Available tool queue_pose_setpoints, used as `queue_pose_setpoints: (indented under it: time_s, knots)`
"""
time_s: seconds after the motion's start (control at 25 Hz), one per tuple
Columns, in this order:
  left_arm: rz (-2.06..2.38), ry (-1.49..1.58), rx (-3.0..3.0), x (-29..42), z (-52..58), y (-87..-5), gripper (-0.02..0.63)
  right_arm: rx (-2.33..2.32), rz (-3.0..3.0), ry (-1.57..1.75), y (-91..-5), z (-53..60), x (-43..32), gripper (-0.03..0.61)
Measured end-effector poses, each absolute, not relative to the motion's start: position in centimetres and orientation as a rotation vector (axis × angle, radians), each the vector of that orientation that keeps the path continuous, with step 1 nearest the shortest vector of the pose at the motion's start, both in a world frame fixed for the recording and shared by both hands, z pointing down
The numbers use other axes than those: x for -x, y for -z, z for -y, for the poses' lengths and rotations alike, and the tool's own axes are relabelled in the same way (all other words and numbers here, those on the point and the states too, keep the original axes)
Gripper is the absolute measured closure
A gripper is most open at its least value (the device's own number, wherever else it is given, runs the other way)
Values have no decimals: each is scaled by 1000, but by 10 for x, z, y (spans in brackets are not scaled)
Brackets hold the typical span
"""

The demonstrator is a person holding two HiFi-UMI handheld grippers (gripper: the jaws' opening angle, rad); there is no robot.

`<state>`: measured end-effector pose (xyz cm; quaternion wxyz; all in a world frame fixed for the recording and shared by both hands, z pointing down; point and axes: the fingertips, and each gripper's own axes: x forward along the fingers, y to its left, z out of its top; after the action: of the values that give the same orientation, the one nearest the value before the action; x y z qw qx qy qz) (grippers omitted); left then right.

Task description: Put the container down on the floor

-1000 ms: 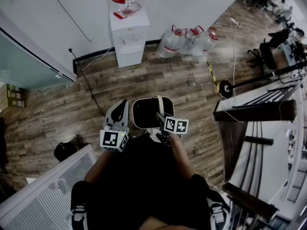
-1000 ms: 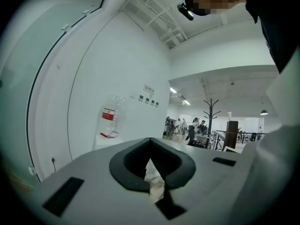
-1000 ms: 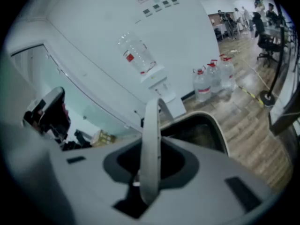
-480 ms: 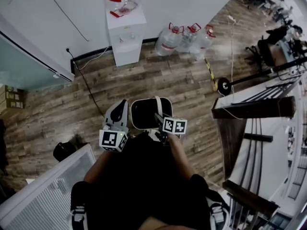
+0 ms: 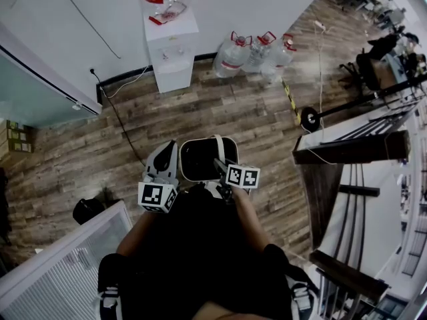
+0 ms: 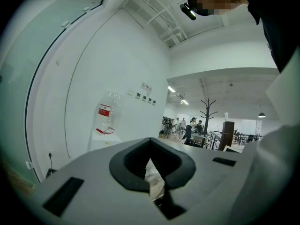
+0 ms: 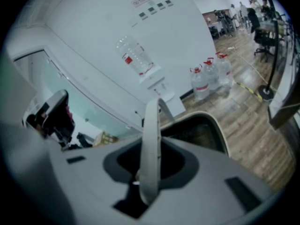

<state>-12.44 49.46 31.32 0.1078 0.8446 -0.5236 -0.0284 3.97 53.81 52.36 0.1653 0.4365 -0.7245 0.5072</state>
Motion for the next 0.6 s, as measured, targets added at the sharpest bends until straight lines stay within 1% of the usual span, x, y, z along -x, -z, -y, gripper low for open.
queue_pose_setpoints:
  time_s: [0.24,0.6]
  knots:
    - [1563,88,-2483,101,-499,-309,586,-1242,2094,-1436,-517,-539,-59,479]
    - [1619,63,-2494,50,-499,-307,586,-1229,2119,-1442,-524,-533,-110,478]
